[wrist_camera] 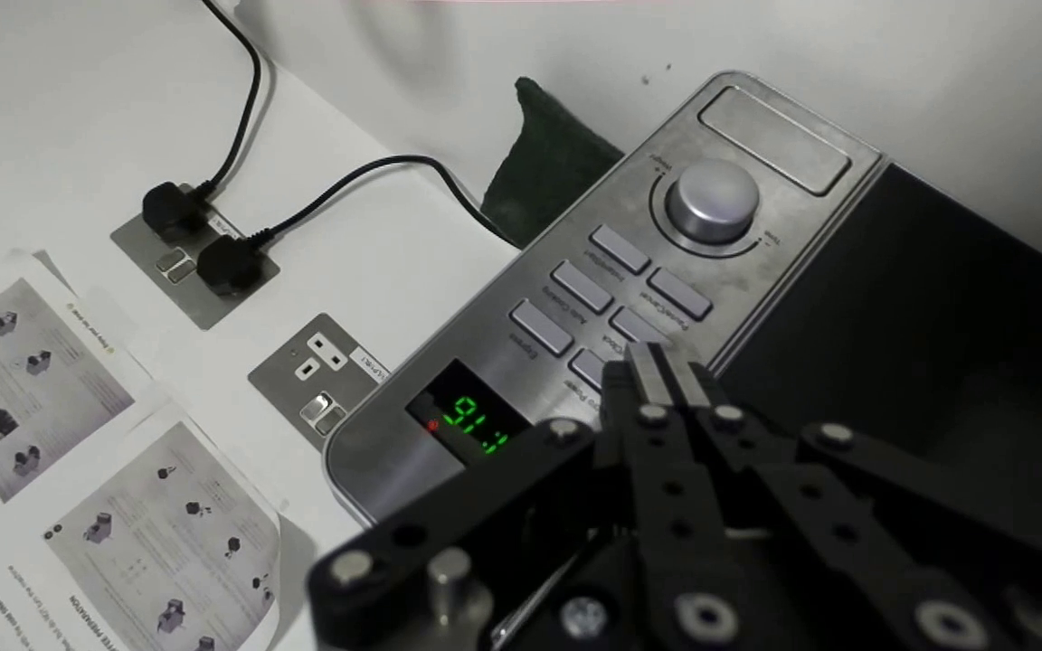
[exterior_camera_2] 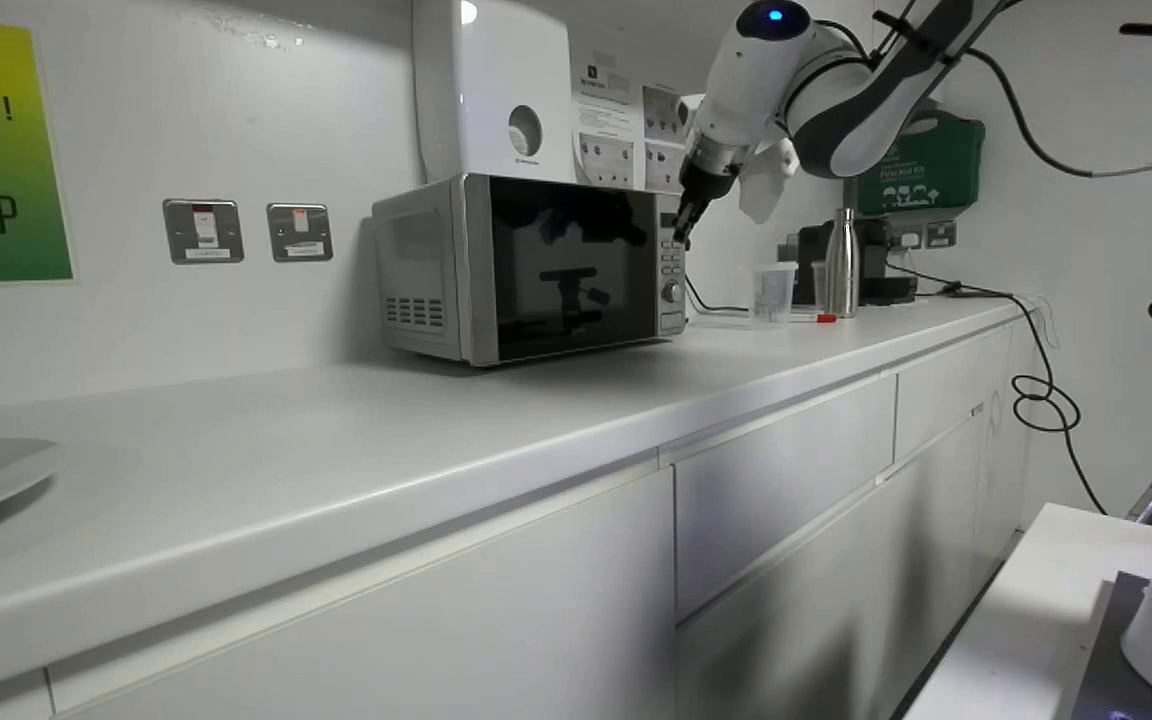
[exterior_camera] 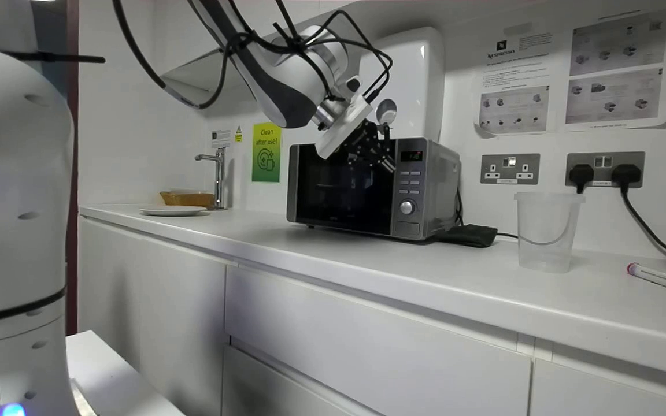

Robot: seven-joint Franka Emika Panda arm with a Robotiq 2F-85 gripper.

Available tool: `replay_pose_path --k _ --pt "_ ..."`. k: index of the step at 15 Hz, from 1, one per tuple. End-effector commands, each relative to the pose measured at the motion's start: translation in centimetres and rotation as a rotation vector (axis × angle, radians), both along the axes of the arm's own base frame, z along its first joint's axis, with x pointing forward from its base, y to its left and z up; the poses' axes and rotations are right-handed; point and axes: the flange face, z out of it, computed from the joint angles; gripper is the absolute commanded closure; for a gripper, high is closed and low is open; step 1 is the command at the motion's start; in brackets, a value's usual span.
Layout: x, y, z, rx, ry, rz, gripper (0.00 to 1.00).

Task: Press the button on the microwave

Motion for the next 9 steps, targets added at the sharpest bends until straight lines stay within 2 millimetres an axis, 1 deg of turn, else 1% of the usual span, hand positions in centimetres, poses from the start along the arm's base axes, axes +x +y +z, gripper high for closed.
replay_pose_path --k 1,5,9 --pt "2.0 -0.6 0.4 0.019 -0.028 0.002 1.0" --pt "2.9 -1.1 0.7 0.015 -0.035 -0.004 1.0" --pt "3.4 -1.6 0.4 0.017 -0.033 -0.013 1.0"
